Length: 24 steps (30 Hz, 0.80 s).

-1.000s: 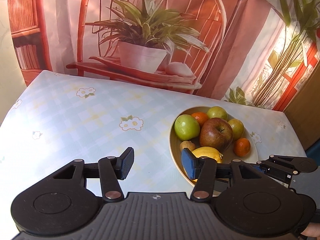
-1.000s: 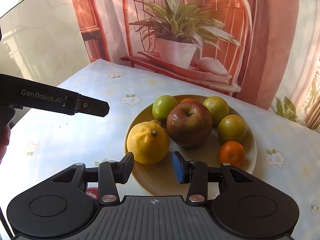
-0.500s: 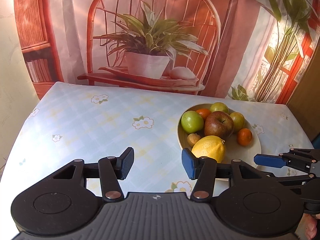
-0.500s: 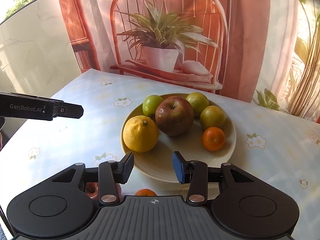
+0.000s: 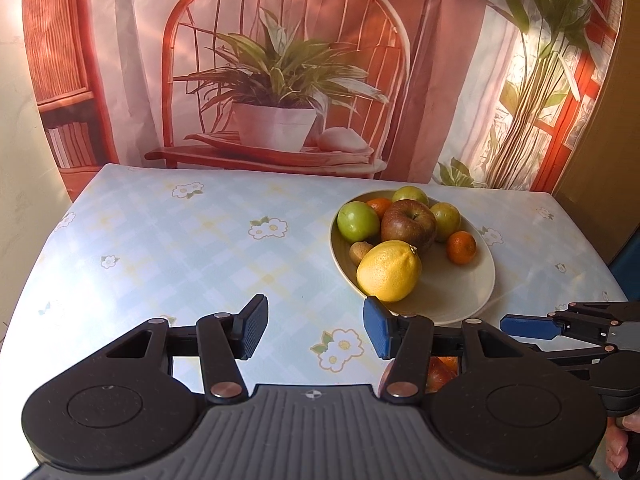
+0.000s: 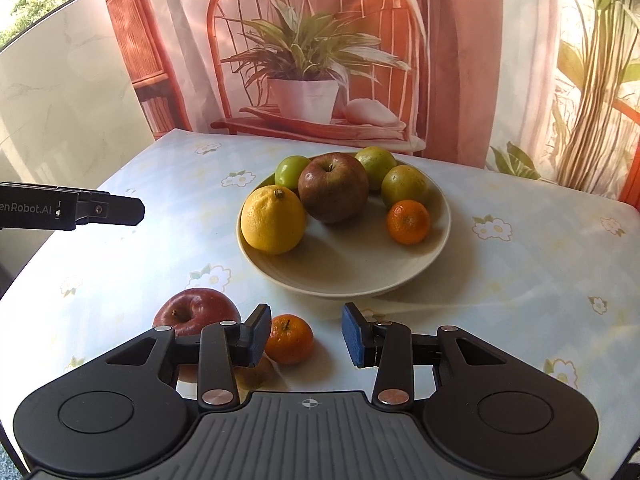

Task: Organize fruits
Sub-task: 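Withdraw both grippers from the plate toward the kiwi and tangerine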

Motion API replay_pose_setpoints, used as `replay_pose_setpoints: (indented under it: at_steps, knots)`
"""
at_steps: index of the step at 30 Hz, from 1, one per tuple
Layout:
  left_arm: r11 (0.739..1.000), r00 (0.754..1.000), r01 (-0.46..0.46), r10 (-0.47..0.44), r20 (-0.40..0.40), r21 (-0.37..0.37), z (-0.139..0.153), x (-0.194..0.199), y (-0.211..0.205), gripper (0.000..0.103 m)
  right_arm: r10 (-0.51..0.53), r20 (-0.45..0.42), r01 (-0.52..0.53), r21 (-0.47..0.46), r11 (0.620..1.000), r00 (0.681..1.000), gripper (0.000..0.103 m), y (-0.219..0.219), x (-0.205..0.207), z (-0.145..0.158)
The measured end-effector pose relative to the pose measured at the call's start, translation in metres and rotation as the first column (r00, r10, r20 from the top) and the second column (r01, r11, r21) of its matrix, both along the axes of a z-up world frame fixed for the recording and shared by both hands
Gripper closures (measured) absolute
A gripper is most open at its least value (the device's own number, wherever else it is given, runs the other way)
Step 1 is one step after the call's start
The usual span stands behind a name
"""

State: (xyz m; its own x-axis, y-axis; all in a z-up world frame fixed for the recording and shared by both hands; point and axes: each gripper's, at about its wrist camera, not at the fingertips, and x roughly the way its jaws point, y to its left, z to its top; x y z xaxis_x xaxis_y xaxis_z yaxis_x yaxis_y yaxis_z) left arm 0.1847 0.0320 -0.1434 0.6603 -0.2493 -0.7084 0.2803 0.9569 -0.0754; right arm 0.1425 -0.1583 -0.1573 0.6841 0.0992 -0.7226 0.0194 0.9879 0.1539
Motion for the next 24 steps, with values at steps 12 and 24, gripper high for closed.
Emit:
replay_pose_setpoints:
  at_steps: [12, 24]
  knots:
    - [0.999, 0.999, -0.006, 0.005, -0.033, -0.040, -0.011, -0.017, 0.004, 0.048, 0.062, -0.052, -0.063, -0.001, 0.998, 0.997, 0.073, 0.022, -0.016, -0.018]
    - [0.998, 0.998, -0.022, 0.019, -0.055, -0.053, -0.017, -0.020, 0.008, 0.048, 0.122, -0.084, -0.125, -0.031, 0.992, 0.989, 0.073, 0.036, -0.010, -0.026]
